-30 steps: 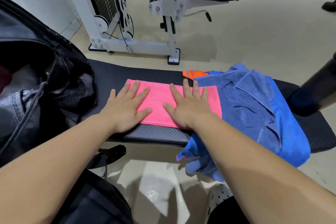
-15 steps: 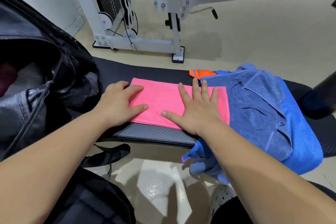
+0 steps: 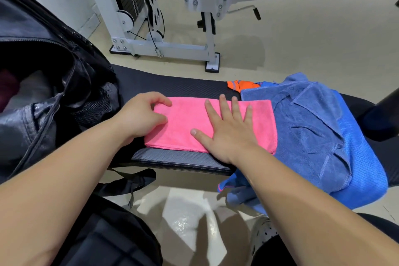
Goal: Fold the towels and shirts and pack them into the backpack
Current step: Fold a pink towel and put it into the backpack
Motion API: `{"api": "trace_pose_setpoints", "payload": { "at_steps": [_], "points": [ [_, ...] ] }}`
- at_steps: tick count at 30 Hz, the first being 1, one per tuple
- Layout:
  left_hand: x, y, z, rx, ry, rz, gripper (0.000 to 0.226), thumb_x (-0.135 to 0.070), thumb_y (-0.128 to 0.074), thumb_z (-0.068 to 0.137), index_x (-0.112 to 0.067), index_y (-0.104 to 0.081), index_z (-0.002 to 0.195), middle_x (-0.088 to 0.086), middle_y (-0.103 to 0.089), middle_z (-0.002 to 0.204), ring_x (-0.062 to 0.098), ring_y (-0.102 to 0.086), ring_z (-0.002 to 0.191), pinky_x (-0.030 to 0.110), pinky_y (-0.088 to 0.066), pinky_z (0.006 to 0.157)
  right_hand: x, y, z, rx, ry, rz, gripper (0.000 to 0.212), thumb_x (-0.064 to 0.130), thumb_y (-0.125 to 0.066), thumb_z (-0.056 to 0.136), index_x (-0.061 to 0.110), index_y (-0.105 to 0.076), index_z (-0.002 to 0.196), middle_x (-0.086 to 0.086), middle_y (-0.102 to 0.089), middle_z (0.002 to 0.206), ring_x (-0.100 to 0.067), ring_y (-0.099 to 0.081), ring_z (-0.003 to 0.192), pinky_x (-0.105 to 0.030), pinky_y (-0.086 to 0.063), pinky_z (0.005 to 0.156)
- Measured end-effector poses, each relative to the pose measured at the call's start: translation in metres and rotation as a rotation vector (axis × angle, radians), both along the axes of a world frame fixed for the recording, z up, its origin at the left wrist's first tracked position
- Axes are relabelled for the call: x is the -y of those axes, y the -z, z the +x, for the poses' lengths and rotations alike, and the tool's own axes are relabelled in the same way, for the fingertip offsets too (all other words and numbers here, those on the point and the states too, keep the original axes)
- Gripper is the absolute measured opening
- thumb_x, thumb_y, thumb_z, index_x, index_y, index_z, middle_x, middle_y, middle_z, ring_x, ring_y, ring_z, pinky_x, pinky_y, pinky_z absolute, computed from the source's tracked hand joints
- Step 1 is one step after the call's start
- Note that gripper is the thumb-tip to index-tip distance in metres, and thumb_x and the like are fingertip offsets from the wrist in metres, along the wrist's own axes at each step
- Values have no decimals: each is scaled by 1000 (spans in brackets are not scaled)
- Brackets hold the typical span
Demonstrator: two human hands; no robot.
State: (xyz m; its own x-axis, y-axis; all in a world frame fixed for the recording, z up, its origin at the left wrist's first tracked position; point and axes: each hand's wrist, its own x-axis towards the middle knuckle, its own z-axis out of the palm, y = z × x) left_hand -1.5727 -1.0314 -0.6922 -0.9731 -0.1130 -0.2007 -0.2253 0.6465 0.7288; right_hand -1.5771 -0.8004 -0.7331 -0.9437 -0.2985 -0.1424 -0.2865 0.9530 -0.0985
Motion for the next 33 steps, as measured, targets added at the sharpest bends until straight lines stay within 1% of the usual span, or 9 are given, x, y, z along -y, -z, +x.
{"api": "trace_pose_setpoints", "payload": {
  "at_steps": [3,6,13,18,23,26,28,30,33],
  "points": [
    [4,-4,4,83,2,128,50,5,-75,78,-30,-73,114,0,-71,106,24,-69,94,37,-57,91,-2,-1,1,7,-23,3,93,88,-9,82,39,10,158,-3,21,167,-31,24,152,-62,16,117],
    [8,-6,6,93,-5,276,59,12,-73,77,-27,-71,122,1,-72,114,23,-69,105,42,-55,98,-3,-4,2,23,-24,8,92,87,-10,83,39,9,158,-3,20,167,-31,24,152,-63,15,117],
    [8,-13,14,-14,-48,360,62,12,-75,78,-22,-66,130,-11,-68,118,2,-70,98,21,-58,82,7,-8,8,23,34,23,86,83,-5,87,37,10,158,-1,23,166,-32,25,151,-68,14,114],
    [1,-28,25,-33,-69,426,58,5,-77,80,-31,-68,124,29,-73,89,30,-69,75,53,-55,91,6,-8,6,92,10,32,84,82,-6,88,38,12,158,-1,25,165,-33,26,150,-67,15,114],
    [-24,-49,30,-93,-42,466,61,7,-80,76,-30,-69,124,32,-70,104,42,-70,84,61,-52,95,-20,-43,5,136,-41,-54,81,77,-18,93,35,-1,160,-1,18,167,-29,24,152,-60,10,120],
    [-46,-62,28,-89,34,393,65,-11,-84,65,-39,-68,122,40,-65,104,44,-67,83,69,-51,89,-48,-69,9,121,-16,-54,79,71,-33,95,28,-18,160,-5,1,169,-34,8,154,-52,-1,124],
    [-64,-64,21,-73,56,304,64,-12,-83,67,-38,-67,123,29,-71,88,25,-64,73,53,-59,84,-67,-74,12,105,43,-173,67,61,-43,97,25,-36,153,-8,-30,158,-35,-19,148,-43,-21,120],
    [-89,-61,11,-77,61,220,63,-2,-78,75,-33,-66,128,0,-72,79,12,-64,61,26,-54,67,-82,-73,14,35,104,-296,51,51,-48,99,24,-52,141,-5,-52,135,-33,-40,128,-40,-36,108],
    [-135,-56,-1,-78,124,121,61,-2,-76,75,-25,-65,130,-5,-72,103,11,-71,84,26,-57,80,-96,-70,11,-27,117,-320,38,42,-51,99,26,-61,132,-2,-61,124,-30,-50,119,-41,-44,99]
  ]
}}
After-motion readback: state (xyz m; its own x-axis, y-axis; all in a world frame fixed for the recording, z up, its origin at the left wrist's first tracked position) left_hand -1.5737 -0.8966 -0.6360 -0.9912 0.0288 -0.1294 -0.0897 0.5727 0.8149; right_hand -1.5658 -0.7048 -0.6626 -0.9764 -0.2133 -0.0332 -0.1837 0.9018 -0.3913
